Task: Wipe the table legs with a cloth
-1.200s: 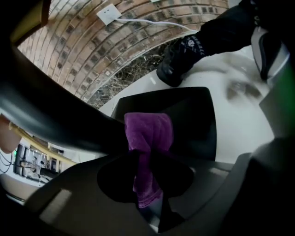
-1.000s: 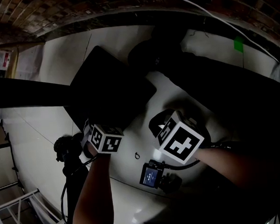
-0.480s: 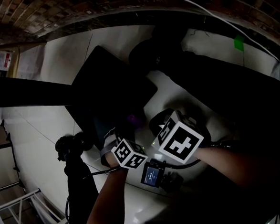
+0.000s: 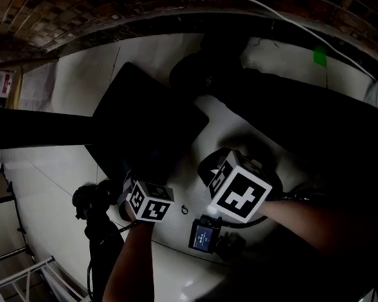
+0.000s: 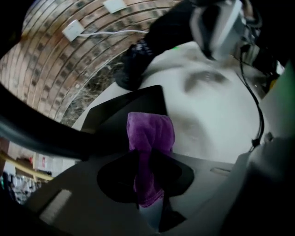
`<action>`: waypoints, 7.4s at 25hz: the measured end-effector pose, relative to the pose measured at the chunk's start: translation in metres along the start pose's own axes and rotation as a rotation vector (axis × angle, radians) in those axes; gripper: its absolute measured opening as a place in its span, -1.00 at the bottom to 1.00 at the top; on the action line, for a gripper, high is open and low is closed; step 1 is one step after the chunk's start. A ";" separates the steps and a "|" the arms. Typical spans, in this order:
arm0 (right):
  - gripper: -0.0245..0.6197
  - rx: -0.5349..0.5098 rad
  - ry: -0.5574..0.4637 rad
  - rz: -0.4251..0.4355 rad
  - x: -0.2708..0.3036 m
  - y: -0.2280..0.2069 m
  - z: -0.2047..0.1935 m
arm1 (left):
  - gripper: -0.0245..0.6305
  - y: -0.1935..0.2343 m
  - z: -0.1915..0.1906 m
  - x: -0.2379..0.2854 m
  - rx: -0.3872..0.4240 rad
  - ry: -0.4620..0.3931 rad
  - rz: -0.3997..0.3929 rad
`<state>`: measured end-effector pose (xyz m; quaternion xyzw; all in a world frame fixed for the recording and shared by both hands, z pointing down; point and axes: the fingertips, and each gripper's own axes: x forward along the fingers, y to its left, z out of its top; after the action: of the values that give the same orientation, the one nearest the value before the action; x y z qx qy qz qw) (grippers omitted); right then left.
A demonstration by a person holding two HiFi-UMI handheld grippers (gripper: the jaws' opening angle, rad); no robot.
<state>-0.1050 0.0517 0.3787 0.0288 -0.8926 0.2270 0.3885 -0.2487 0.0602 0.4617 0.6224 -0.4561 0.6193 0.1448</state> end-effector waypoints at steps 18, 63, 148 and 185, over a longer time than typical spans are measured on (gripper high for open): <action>-0.92 -0.025 0.011 0.027 0.004 0.011 -0.003 | -0.68 0.060 -0.014 0.001 -0.162 0.113 0.117; -0.92 -0.012 0.001 0.158 0.030 0.050 0.000 | -0.69 0.080 -0.027 -0.001 -0.249 0.093 0.115; -0.91 -0.121 0.082 0.089 0.027 0.043 -0.028 | -0.70 0.055 -0.064 -0.009 0.265 0.145 0.188; -0.92 0.036 -0.125 0.198 0.088 0.089 0.063 | -0.66 0.092 -0.125 -0.022 -1.144 -0.206 0.044</action>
<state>-0.2288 0.1153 0.3692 -0.0384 -0.9093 0.2780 0.3072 -0.3932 0.1125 0.4305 0.4925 -0.7427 0.2136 0.4002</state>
